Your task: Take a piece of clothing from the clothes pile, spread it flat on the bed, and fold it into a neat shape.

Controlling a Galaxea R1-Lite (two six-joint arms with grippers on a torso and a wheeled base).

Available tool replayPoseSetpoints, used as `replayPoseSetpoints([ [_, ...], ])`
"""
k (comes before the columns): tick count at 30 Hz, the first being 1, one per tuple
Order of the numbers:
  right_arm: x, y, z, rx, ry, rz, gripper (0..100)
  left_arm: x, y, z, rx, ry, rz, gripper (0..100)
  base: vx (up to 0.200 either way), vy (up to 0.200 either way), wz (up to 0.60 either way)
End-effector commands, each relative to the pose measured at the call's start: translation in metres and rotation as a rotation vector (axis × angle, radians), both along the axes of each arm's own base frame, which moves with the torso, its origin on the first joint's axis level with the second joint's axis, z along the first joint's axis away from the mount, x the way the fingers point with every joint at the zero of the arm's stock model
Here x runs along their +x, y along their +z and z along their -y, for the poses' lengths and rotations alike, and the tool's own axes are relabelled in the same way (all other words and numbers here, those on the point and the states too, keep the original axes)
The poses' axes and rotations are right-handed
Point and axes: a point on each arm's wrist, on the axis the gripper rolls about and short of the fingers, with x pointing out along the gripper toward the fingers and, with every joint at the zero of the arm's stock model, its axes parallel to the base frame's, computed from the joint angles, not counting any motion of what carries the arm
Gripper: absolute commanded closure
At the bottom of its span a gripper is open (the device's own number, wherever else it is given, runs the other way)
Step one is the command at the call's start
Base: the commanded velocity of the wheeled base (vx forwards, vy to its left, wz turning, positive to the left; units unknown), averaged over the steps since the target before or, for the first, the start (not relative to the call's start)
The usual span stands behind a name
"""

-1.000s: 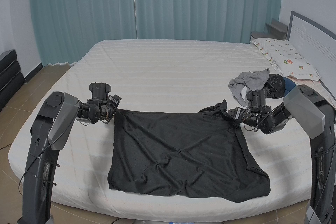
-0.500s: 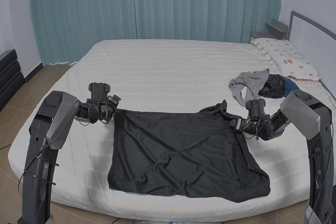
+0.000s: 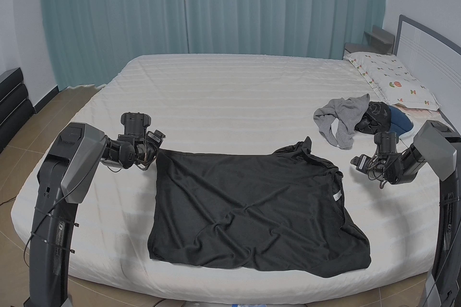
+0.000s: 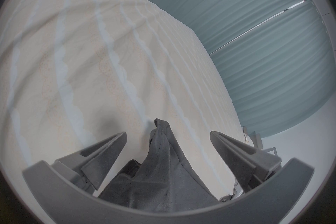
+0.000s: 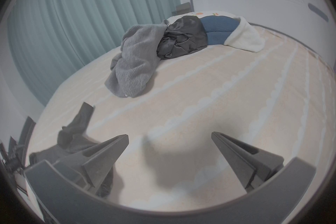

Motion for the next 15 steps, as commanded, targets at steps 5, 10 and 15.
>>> replayPoseSetpoints([
  [5,-0.019,0.025,-0.021,0.082,0.09,0.021,0,-0.003,0.008,0.0,-0.002,-0.001,0.004,0,0.0,0.0,0.0],
  [10,-0.037,0.03,-0.046,0.12,0.199,0.009,0,-0.007,0.013,-0.001,-0.008,-0.007,0.0,0,0.0,0.0,0.0],
  [15,-0.059,0.016,-0.06,0.143,0.307,-0.046,0,-0.009,0.014,-0.001,-0.009,-0.007,-0.003,0,0.0,0.0,0.0],
])
